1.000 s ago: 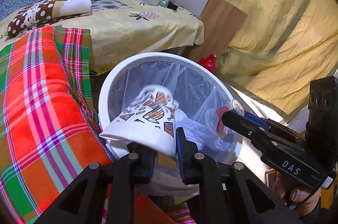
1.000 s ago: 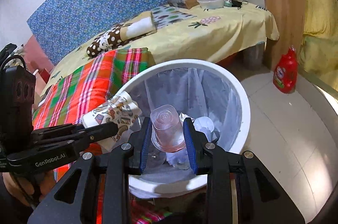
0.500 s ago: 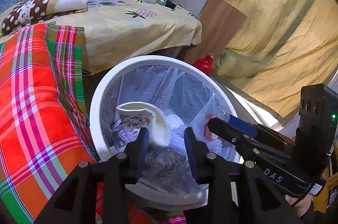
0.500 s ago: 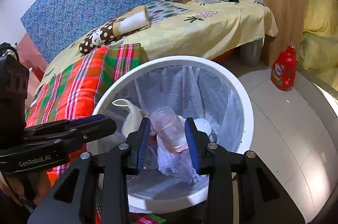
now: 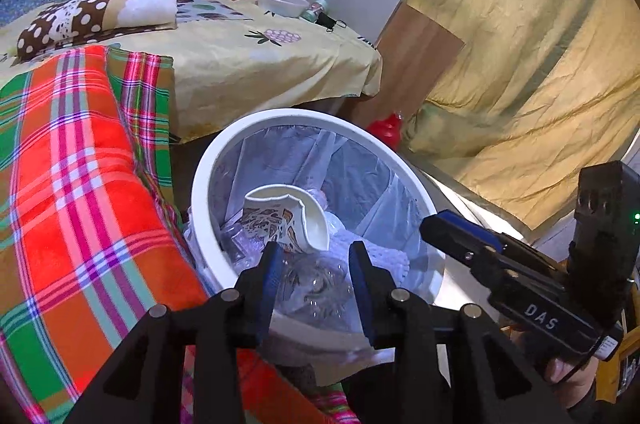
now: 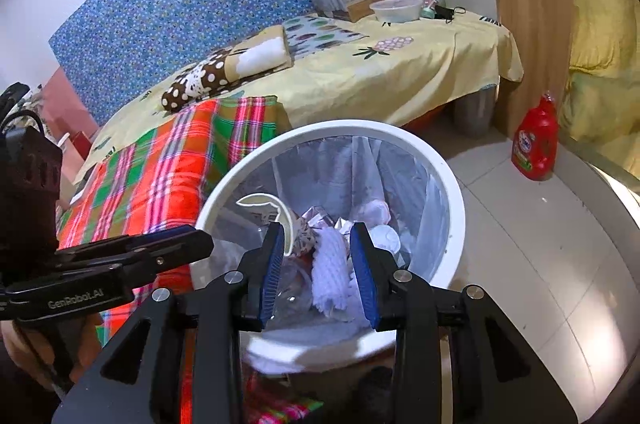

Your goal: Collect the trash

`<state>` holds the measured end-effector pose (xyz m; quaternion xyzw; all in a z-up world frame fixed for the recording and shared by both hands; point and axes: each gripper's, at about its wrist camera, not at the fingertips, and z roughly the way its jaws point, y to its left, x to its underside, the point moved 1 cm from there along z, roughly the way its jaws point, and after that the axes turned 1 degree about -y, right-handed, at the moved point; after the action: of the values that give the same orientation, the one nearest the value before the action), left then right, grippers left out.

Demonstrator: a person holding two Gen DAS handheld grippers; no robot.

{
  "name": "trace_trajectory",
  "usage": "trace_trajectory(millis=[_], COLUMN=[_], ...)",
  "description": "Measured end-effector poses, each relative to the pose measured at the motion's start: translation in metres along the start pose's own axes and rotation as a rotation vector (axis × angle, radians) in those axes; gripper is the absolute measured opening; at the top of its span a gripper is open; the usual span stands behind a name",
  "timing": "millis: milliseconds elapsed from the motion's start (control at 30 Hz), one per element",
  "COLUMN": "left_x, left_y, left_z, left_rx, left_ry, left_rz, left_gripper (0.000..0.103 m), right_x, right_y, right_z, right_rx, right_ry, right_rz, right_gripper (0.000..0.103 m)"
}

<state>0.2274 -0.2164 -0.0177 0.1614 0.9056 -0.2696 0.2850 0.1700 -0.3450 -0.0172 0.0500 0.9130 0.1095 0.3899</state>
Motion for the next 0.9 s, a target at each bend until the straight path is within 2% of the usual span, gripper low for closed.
trace_trajectory(millis=[133,300,533,900], left_x=[0.007,0.021,0.043,0.077], left_y=[-0.002,-0.005,-0.005,-0.003], left_z=[-0.014,-0.037,-0.077,-0.120], left_rx=[-0.009,-0.045,-0.103,-0.176], left_ry=[-0.019,-0.052,-0.106,-0.149], left_rz=[0.001,0.011,0.011,-0.008], left_gripper=[0.035,0.035,0.035,0.035], right_x=[0.005,0.011,0.019,0.041], right_y=[0.008,0.024,0.044,0.067], right_z=[-0.008,-0.018,-0.034,-0.059], right_rx=[-0.003,-0.015,-0.030,-0.034], right_ry=[-0.010,-0.017,-0.042,-0.075], right_rz=[-0.007,-0.033,-0.074,-0.118], right_gripper=[0.037,0.042,0.043,0.045])
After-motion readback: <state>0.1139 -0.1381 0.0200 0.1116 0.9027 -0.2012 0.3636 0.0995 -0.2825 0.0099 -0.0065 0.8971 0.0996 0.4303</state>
